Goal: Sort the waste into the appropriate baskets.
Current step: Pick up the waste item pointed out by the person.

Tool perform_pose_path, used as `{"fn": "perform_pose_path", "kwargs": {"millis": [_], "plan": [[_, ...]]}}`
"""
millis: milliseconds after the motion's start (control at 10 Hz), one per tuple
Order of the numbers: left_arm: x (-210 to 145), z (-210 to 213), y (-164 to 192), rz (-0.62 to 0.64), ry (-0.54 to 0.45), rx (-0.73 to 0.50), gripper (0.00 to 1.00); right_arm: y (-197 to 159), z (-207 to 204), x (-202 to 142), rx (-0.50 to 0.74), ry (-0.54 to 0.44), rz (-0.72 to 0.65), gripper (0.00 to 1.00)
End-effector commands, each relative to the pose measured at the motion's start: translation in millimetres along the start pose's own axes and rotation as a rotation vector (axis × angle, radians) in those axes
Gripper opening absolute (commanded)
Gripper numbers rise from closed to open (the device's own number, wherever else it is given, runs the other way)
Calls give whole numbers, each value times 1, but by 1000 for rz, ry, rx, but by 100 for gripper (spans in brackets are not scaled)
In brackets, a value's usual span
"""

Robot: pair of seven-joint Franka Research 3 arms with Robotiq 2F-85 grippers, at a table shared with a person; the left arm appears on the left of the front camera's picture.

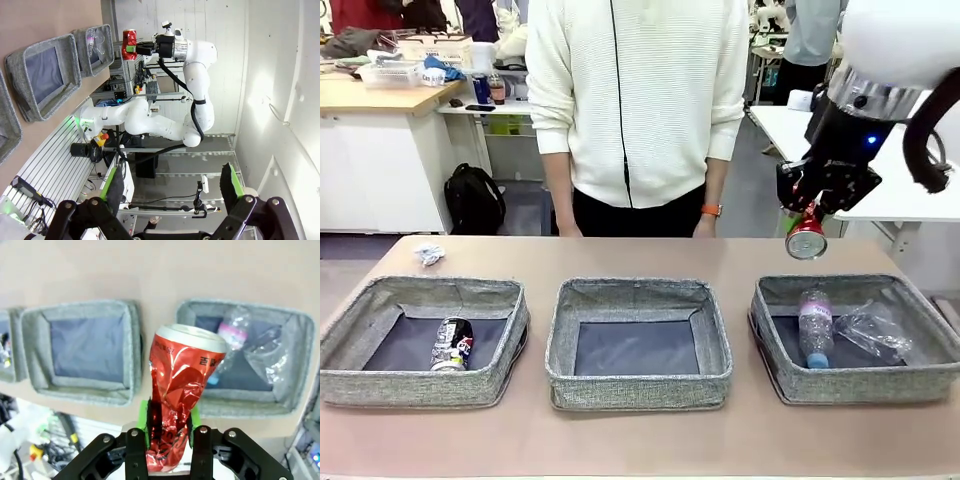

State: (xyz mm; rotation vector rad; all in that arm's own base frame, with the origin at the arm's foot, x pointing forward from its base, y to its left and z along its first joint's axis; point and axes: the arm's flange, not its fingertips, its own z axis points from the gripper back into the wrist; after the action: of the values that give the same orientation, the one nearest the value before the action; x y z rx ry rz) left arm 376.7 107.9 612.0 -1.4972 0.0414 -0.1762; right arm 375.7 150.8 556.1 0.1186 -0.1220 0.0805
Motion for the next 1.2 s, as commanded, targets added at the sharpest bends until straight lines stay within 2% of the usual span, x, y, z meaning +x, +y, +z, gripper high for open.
{"fn": "perform_pose_path", "kwargs": {"millis": [0, 100, 300, 500, 700, 900, 1000, 1100], "plan": [[-2, 1, -2, -18, 6, -5, 100, 39, 27, 21, -75, 45, 48, 34], [-2, 1, -2, -18, 6, -5, 100, 73, 62, 28, -89, -5, 76, 34], [-2, 1, -2, -18, 6, -5, 100, 152, 125, 33, -124, -56, 20, 34], [-2, 1, -2, -18, 6, -5, 100, 198, 168, 36, -126, -25, 62, 34], [-2, 1, -2, -18, 6, -5, 100, 222, 212, 37, -127, 51, 80, 34], [-2, 1, -2, -18, 6, -5, 100, 232, 249, 28, -49, 32, 118, 34], [-2, 1, -2, -18, 6, -5, 100, 237, 260, 25, -25, 11, 138, 34], [-2, 1, -2, -18, 6, -5, 100, 241, 259, 24, -7, 32, 188, 34]]}}
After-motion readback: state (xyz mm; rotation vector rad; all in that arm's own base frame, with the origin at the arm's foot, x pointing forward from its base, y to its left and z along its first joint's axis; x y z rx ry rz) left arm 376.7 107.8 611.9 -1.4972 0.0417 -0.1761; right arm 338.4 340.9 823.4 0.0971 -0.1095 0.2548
